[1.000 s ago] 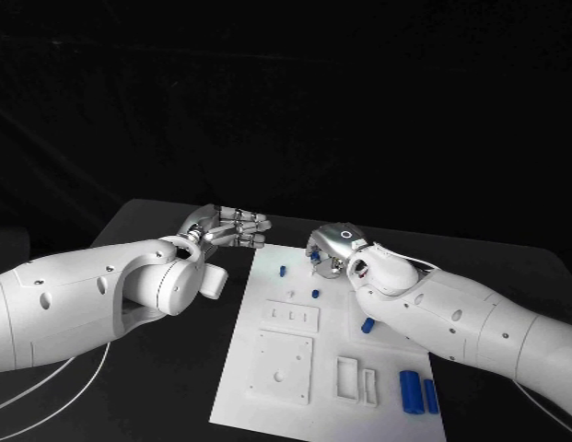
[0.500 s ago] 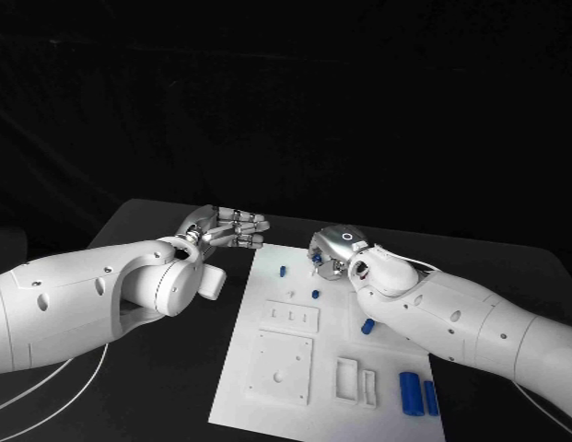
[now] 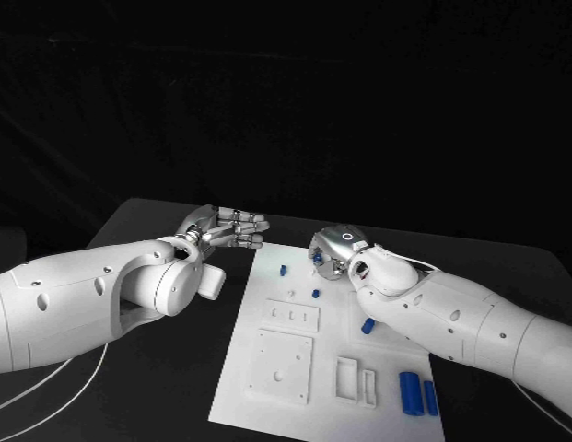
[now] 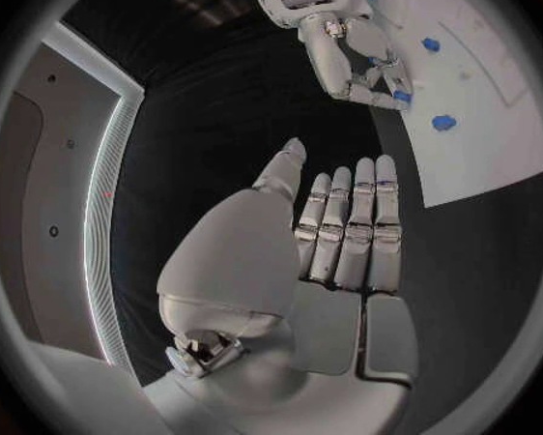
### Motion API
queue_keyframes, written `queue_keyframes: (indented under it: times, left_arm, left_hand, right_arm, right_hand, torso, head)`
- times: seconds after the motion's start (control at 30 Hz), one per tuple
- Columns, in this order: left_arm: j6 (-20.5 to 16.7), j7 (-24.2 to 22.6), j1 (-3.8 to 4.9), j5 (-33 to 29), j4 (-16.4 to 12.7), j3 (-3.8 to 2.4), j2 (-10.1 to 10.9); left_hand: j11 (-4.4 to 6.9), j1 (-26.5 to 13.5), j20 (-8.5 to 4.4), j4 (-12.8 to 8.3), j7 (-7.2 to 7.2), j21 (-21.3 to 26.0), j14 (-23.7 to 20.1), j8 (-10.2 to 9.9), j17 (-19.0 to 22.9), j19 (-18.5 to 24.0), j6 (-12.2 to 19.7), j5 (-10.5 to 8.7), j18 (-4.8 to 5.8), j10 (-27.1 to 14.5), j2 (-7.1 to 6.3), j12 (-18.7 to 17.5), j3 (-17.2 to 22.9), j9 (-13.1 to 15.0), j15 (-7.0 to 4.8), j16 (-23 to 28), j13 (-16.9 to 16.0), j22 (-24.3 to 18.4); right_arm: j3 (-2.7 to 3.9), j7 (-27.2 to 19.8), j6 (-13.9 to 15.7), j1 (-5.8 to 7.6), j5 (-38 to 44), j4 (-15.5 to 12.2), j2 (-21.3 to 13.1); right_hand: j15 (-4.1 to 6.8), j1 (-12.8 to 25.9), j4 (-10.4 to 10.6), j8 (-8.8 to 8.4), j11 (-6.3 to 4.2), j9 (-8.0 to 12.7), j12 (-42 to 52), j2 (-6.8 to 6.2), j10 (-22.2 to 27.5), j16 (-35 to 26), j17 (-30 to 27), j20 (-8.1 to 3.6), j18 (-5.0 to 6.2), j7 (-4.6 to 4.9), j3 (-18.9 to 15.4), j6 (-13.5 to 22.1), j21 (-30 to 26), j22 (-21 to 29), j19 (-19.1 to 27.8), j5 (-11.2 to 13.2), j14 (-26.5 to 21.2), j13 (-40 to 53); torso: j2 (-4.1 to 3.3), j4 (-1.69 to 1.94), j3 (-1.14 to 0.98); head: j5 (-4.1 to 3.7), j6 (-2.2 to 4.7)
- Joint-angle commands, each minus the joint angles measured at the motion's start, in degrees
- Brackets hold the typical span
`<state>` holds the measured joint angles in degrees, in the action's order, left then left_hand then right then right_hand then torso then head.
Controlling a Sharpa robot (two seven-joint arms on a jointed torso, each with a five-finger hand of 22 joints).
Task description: Assemble the parts on the task board
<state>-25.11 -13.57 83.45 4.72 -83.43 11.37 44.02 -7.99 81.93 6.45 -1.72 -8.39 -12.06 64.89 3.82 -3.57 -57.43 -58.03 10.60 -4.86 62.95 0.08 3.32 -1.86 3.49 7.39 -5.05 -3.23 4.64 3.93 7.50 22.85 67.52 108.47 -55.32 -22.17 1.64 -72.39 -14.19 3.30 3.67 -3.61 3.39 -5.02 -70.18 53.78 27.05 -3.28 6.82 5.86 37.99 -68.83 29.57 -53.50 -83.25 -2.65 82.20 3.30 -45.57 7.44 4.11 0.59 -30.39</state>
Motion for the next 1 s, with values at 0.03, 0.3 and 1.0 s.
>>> queue_keyframes:
  times: [0.03, 0.3, 1.0]
  left_arm:
    - [0.77, -0.18, 0.17, 0.28, -0.07, -0.05, -0.09]
    - [0.77, -0.16, 0.17, 0.29, 0.31, -0.05, -0.05]
    - [0.84, -0.18, 0.2, 0.29, 1.06, -0.04, 0.72]
  left_hand:
    - [-0.02, -0.49, 0.07, -0.18, -0.16, -0.39, -0.48, -0.08, -0.04, 0.48, 0.1, -0.3, 0.53, -0.45, -0.25, 0.15, -0.31, 0.08, -0.02, 0.29, -0.09, -0.1]
    - [-0.08, -0.53, 0.09, -0.16, -0.22, -0.39, -0.53, -0.09, -0.04, 0.49, 0.21, -0.35, 0.51, -0.6, -0.31, 0.13, -0.36, 0.08, 0.01, 0.31, -0.09, -0.1]
    - [-0.1, -0.49, 0.11, -0.18, -0.24, -0.39, -0.58, -0.07, -0.04, 0.48, 0.25, -0.36, 0.5, -0.66, -0.32, 0.14, -0.35, 0.08, 0.04, 0.33, -0.09, -0.1]
  right_arm:
    - [-0.07, -0.53, -0.03, -0.12, -1.23, 0.54, -0.06]
    - [-0.07, -2.22, 3.92, -0.11, -5.04, -0.32, -0.94]
    - [5.02, -2.01, -2.33, 0.01, -13.25, -13.94, -17.62]
  right_hand:
    - [-0.87, 2.09, 0.95, 0.25, 1.01, 0.1, -0.07, -2.48, 4.08, -0.56, -0.23, 0.72, 0.68, 0.32, -2.97, 4.8, -0.78, 0.43, -0.16, -0.29, -0.07, 0.0]
    - [-2.16, -5.66, 9.63, 0.23, 3.5, 0.08, -0.25, -5.64, 17.48, -0.89, -0.92, 2.55, 3.62, -3.21, -20.56, 12.12, -5.17, 4.17, -2.78, -0.37, -0.17, -0.18]
    - [-0.78, -1.26, 5.73, 0.26, 0.91, 0.04, 0.02, -4.02, 2.72, -0.05, -0.59, 1.18, 1.69, 1.46, -21.96, 7.8, -4.01, 3.15, -2.62, -7.54, 0.11, 0.11]
  torso:
    - [-0.01, -0.04, 0.05]
    - [0.01, -0.1, 0.06]
    - [0.05, -2.11, -0.56]
  head:
    - [0.02, 0.0]
    - [-0.16, 0.23]
    - [-2.19, 1.26]
